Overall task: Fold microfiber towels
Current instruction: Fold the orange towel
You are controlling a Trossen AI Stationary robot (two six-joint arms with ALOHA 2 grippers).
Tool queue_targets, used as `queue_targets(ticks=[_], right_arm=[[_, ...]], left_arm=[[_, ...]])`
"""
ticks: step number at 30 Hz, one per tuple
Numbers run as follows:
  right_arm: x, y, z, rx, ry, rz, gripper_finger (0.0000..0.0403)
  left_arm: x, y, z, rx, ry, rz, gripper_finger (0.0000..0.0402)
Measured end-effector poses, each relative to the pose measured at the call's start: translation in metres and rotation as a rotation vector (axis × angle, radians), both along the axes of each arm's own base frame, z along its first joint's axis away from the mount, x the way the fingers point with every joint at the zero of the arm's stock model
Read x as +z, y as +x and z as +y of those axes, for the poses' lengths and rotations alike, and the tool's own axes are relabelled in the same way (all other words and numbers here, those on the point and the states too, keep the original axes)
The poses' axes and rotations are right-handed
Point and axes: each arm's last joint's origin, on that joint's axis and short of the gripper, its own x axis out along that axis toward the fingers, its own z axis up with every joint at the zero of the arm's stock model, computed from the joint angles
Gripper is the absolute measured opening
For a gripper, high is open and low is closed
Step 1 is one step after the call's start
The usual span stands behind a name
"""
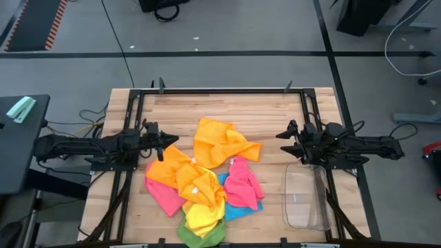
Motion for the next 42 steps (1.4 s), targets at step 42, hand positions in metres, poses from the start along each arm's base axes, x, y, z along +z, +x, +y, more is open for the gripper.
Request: queue_targets(ticks=[42], right_arm=[[-0.041, 0.052, -0.011, -0.248, 0.090, 0.410, 0.0274]], left_arm=[[-0.007, 0.077, 0.027, 0.038, -0.017, 0.394, 0.0107]])
